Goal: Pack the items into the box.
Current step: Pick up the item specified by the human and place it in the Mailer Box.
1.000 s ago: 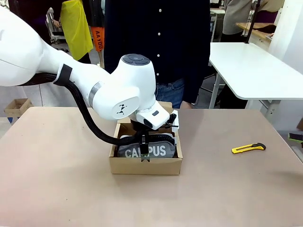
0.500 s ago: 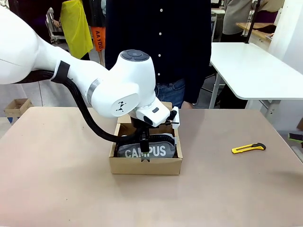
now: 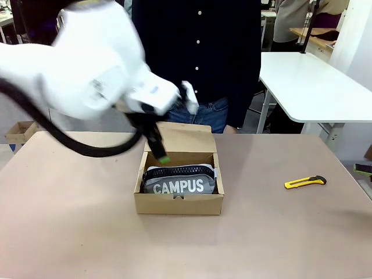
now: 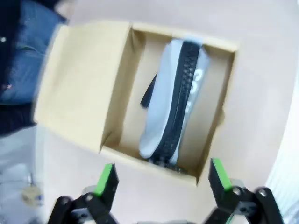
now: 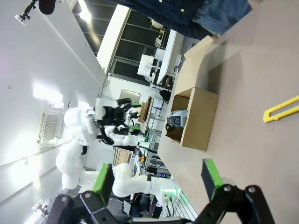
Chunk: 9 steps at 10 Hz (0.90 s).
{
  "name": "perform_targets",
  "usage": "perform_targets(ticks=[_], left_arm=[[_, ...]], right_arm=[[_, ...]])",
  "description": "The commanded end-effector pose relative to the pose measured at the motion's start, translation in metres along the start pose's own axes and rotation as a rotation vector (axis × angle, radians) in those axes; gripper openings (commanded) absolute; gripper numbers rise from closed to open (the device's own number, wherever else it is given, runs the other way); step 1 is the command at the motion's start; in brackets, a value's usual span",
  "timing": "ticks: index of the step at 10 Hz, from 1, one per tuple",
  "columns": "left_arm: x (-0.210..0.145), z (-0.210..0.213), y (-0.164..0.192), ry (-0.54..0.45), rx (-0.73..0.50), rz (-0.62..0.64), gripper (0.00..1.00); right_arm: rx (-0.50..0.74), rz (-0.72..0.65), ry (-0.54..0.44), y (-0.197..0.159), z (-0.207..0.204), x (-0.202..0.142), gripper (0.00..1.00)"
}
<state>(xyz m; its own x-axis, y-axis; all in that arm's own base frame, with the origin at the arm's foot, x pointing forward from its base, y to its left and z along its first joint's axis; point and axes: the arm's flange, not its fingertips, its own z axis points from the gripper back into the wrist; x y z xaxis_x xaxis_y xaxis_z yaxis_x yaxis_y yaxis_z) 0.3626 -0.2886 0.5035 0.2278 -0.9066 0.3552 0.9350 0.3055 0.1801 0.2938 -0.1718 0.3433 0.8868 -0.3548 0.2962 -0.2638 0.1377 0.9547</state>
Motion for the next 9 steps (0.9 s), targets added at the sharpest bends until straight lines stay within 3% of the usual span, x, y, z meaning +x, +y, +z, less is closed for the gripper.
perform_targets(ticks=[1,4,5,6,9], left_arm=[[-0.091,0.053,0.010,-0.092,-0.071,0.183,1.00],[-0.261,0.057,0.005,-0.410,-0.333,0.454,1.00],[-0.321,0.043,-0.005,-0.469,-0.422,0.575,1.00],[-0.364,0.023,-0.014,-0.534,-0.563,0.600,1.00],[-0.422,-0.042,-0.044,-0.616,-0.756,0.737,1.00]], right_arm=[[0.005,0.003,0.013,0.003,0.002,-0.003,1.00],[0.005,0.003,0.013,0.003,0.002,-0.003,1.00],[0.005,0.003,0.013,0.003,0.002,-0.003,1.00],[0.005,0.003,0.013,0.003,0.002,-0.003,1.00],[0.005,0.003,0.013,0.003,0.002,-0.003,1.00]])
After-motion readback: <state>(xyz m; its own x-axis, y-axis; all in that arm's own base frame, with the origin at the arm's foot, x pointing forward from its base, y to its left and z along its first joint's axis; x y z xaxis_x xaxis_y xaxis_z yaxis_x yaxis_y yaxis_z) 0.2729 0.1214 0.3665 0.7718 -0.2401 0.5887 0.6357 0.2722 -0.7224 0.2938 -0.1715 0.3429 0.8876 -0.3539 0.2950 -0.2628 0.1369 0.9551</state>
